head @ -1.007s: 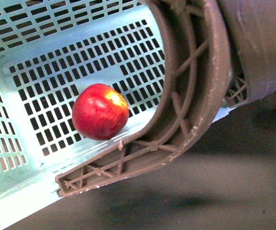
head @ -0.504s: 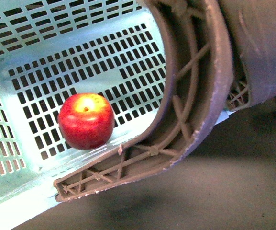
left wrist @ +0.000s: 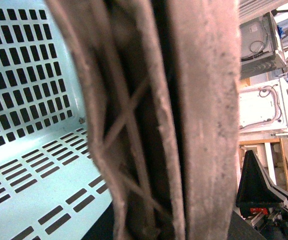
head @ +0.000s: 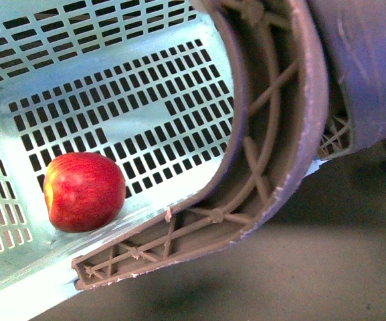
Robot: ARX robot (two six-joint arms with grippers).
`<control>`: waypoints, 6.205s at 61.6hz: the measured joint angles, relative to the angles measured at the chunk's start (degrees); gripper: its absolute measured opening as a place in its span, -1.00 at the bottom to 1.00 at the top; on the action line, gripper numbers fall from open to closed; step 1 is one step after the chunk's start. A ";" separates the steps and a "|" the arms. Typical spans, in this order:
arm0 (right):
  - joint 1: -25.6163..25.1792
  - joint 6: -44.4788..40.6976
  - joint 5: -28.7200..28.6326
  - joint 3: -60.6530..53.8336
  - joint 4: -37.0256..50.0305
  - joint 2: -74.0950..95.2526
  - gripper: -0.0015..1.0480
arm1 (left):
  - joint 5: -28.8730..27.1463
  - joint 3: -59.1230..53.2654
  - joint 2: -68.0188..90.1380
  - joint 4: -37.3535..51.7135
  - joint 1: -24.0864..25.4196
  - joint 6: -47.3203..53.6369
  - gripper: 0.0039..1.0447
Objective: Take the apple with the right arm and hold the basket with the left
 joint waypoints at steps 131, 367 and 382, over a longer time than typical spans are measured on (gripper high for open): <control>0.00 0.04 0.02 -3.17 -32.35 -36.92 0.73 | -0.04 0.02 -0.04 0.02 -0.02 0.02 -0.69; 0.02 0.22 0.02 -3.17 -32.41 -37.00 0.83 | -12.70 -38.29 -16.85 47.60 33.07 44.96 -0.45; 0.02 0.22 0.00 -3.17 -32.41 -37.00 0.83 | -8.02 -42.71 -27.19 41.53 37.29 50.90 -0.94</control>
